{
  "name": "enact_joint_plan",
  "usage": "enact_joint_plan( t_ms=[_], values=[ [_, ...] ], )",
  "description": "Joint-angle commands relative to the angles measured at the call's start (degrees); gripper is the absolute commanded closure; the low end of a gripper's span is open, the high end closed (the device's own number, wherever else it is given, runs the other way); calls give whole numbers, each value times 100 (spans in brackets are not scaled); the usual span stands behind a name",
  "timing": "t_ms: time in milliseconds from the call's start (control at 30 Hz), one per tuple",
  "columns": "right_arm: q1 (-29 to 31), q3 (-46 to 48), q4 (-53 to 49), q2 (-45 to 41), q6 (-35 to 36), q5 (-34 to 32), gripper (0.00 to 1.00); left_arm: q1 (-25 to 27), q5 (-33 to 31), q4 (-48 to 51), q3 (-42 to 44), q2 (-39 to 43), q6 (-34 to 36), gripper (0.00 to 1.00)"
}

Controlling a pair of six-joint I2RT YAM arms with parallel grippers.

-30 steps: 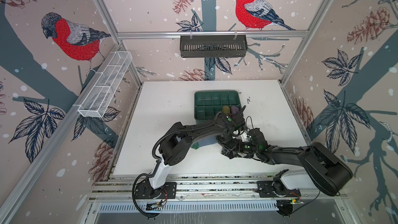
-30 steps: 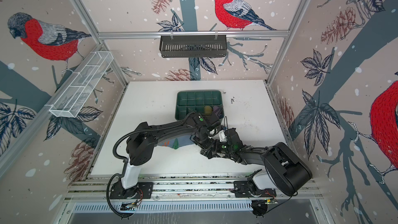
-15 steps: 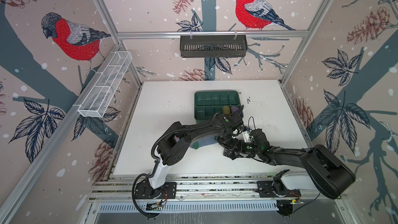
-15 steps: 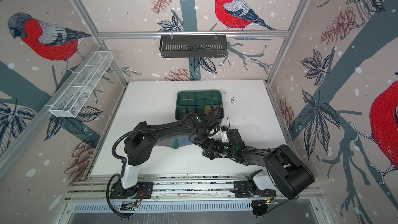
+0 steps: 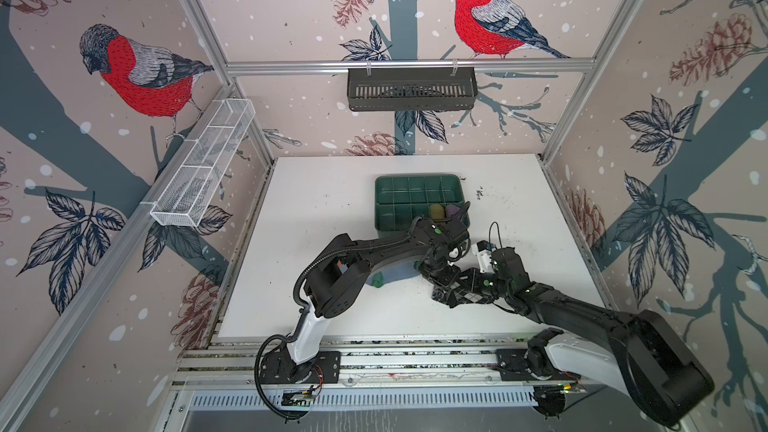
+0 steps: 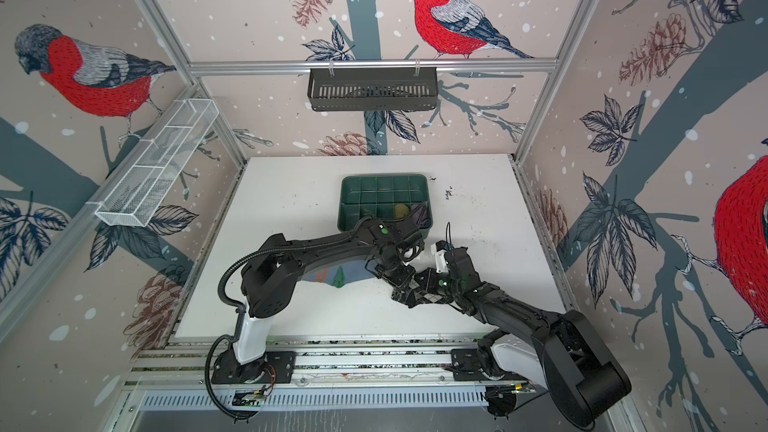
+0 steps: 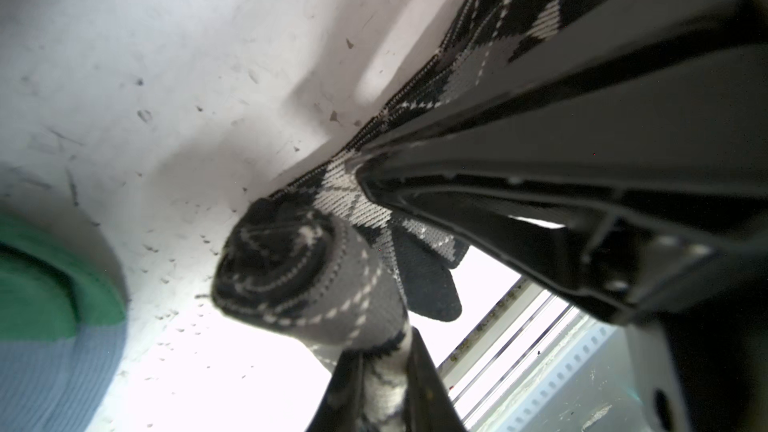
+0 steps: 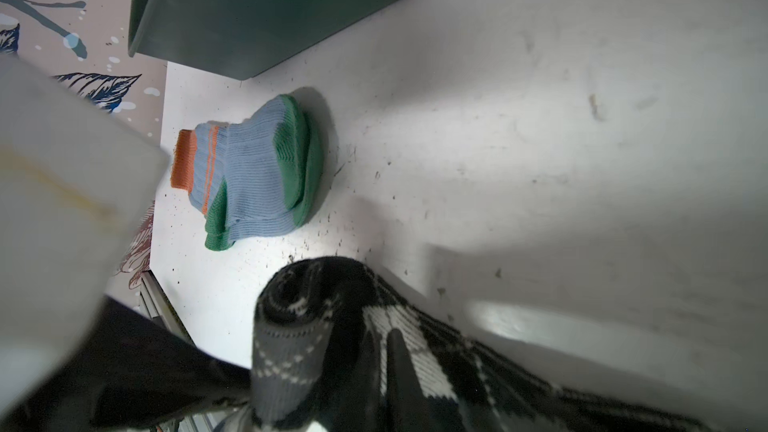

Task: Roll the socks

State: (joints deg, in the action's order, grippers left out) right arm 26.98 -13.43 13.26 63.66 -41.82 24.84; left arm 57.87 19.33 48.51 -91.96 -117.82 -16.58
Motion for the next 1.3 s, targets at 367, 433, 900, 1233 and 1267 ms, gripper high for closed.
enact_joint_plan(
  t_ms=[367, 433, 900, 1233, 1267],
  values=[
    [-3, 578, -976, -1259, -104, -221, 96, 45, -34, 323, -393, -203, 54, 80],
    [-4, 663, -812, -1192, -148, -115, 96, 82, -20, 384, -508, -290, 78, 81],
    [-17, 730, -168, -487, -107, -39, 97, 230, 244, 269, -609, -488, 29, 78],
    [-66, 745, -165, -513, -98, -25, 96, 217, 588, -442, -299, -461, -132, 77],
    [-70, 743, -165, -517, -97, -23, 97, 209, 610, -508, -272, -457, -151, 77]
  ],
)
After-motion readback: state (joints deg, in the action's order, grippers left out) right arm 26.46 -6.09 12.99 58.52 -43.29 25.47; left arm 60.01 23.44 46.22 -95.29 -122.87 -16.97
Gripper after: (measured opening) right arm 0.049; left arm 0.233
